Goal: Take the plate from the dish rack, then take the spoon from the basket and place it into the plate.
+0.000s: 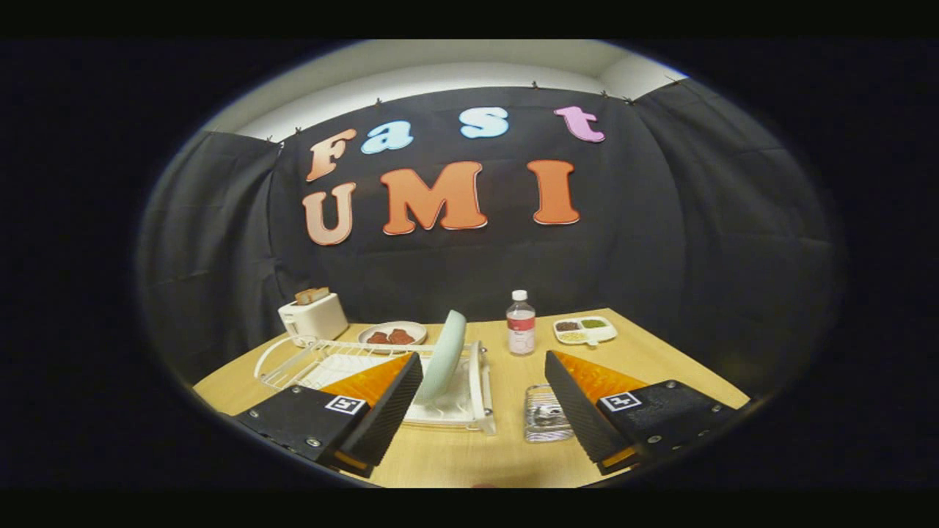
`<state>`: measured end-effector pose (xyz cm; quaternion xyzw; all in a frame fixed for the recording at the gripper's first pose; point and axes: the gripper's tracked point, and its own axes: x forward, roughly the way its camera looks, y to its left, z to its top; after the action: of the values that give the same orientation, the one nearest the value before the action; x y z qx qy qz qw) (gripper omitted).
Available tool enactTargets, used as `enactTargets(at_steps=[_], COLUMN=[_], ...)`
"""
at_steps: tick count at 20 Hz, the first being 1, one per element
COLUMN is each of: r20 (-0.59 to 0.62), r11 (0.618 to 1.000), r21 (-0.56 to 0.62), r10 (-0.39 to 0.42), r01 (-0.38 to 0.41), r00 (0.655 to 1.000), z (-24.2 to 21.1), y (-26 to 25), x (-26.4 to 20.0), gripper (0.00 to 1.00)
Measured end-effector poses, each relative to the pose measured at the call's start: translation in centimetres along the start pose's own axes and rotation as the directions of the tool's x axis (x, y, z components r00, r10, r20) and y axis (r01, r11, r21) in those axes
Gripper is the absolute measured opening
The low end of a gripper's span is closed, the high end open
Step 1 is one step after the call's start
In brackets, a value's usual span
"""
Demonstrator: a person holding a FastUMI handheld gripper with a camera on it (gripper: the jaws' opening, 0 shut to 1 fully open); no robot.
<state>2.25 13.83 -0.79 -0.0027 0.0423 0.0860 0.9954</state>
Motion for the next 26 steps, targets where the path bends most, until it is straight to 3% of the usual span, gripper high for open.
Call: enactTargets(at_steps=[8, 20, 23, 26], r20=[-0.052, -0.201, -0.211, -0.246], r11=[1.000, 0.998, 0.998, 0.996], r21=[-0.006, 0.032, 0.025, 0.004], r10=[-0.013, -0.045, -0.044, -0.081], r01=[0.013, 0.053, 0.051, 0.085], r00=[0.999, 0.978, 0.976, 0.966], z=[-0.6, -6.1, -6.5, -7.3], y=[2.7, 3.2, 3.7, 3.5], x=[6.5, 14.3, 14.9, 15.3], gripper=[1.00, 1.00, 0.86, 0.57])
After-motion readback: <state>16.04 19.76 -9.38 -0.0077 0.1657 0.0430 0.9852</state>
